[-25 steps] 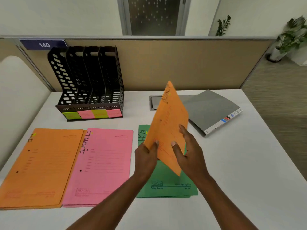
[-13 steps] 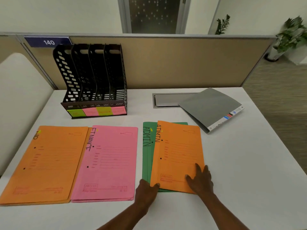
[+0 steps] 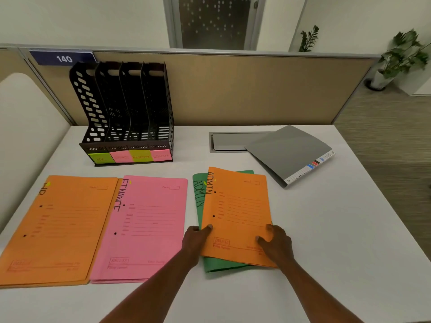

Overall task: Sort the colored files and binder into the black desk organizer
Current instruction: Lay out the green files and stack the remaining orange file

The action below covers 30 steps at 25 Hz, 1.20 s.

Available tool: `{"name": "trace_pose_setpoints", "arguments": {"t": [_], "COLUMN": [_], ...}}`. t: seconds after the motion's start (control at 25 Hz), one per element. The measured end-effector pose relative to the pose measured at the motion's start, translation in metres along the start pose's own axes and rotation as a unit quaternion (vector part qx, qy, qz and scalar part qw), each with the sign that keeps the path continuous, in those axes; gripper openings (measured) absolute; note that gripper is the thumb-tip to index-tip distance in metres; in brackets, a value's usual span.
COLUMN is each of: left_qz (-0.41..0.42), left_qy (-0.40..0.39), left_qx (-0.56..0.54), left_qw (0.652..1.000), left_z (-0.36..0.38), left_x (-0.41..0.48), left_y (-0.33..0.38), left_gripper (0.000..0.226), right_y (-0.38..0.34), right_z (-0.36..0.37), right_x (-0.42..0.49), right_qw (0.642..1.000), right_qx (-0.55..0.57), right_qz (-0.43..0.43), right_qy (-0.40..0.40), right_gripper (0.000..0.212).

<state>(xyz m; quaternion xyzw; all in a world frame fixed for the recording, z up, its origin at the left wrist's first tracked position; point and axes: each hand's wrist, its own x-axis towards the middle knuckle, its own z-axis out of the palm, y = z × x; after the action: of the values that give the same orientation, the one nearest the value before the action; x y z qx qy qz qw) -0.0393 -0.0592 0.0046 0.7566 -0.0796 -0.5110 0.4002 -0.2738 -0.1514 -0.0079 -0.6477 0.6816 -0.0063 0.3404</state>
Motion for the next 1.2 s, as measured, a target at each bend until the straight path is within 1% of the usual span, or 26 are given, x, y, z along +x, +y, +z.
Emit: {"name": "trace_pose_setpoints", "arguments": {"t": [0.08,0.16,0.2,0.32,0.4,0.44,0.52,0.6,0.64,0.72,0.8,0.92,1.04,1.12,1.2], "left_qz": [0.032,0.069,0.085,0.124,0.153,0.169,0.204,0.245,0.267,0.309,0.331,0.305,0.296,0.290,0.281], "left_qy": [-0.036,-0.049,-0.058,-0.104,-0.151,-0.173,-0.202,-0.201,-0.182,-0.116,-0.053,-0.019,-0.032,-0.040,-0.038], "left_qx": [-0.006,-0.016,-0.020,-0.020,-0.026,-0.023,-0.016,0.001,0.018,0.047,0.051,0.024,0.028,0.035,0.049], "left_qw": [0.999,0.996,0.995,0.987,0.976,0.970,0.958,0.948,0.946,0.943,0.941,0.952,0.954,0.955,0.958], "left_z": [-0.004,-0.007,-0.009,-0.018,-0.026,-0.031,-0.038,-0.040,-0.038,-0.034,-0.031,-0.026,-0.025,-0.030,-0.040], "left_x": [0.000,-0.004,-0.006,-0.019,-0.029,-0.034,-0.043,-0.049,-0.051,-0.052,-0.050,-0.050,-0.050,-0.044,-0.038], "left_y": [0.006,0.016,0.021,0.036,0.040,0.040,0.038,0.037,0.038,0.042,0.043,0.037,0.023,0.020,0.020], "left_gripper": [0.033,0.018,0.014,0.021,0.029,0.033,0.040,0.048,0.050,0.049,0.046,0.043,0.047,0.043,0.038], "right_y": [0.005,0.009,0.010,0.004,-0.003,-0.006,-0.014,-0.023,-0.029,-0.038,-0.042,-0.038,-0.032,-0.035,-0.039], "right_z": [-0.010,-0.019,-0.023,-0.031,-0.042,-0.049,-0.065,-0.079,-0.084,-0.092,-0.093,-0.076,-0.051,-0.048,-0.049], "right_x": [0.002,0.004,0.005,0.009,0.012,0.014,0.017,0.017,0.017,0.013,0.007,-0.001,-0.009,-0.012,-0.014], "right_qw": [0.998,0.992,0.988,0.967,0.931,0.909,0.876,0.863,0.863,0.860,0.858,0.865,0.878,0.893,0.903], "right_qx": [0.066,0.126,0.154,0.247,0.356,0.411,0.473,0.486,0.481,0.474,0.474,0.468,0.463,0.441,0.420], "right_qz": [-0.003,-0.002,0.005,0.044,0.045,0.019,-0.053,-0.113,-0.139,-0.179,-0.195,-0.176,-0.111,-0.091,-0.091], "right_qy": [-0.007,-0.017,-0.021,-0.044,-0.063,-0.072,-0.085,-0.081,-0.074,-0.058,-0.041,-0.043,-0.047,-0.021,0.014], "right_gripper": [0.069,0.065,0.064,0.073,0.077,0.073,0.061,0.054,0.052,0.044,0.035,0.031,0.028,0.022,0.017]}}
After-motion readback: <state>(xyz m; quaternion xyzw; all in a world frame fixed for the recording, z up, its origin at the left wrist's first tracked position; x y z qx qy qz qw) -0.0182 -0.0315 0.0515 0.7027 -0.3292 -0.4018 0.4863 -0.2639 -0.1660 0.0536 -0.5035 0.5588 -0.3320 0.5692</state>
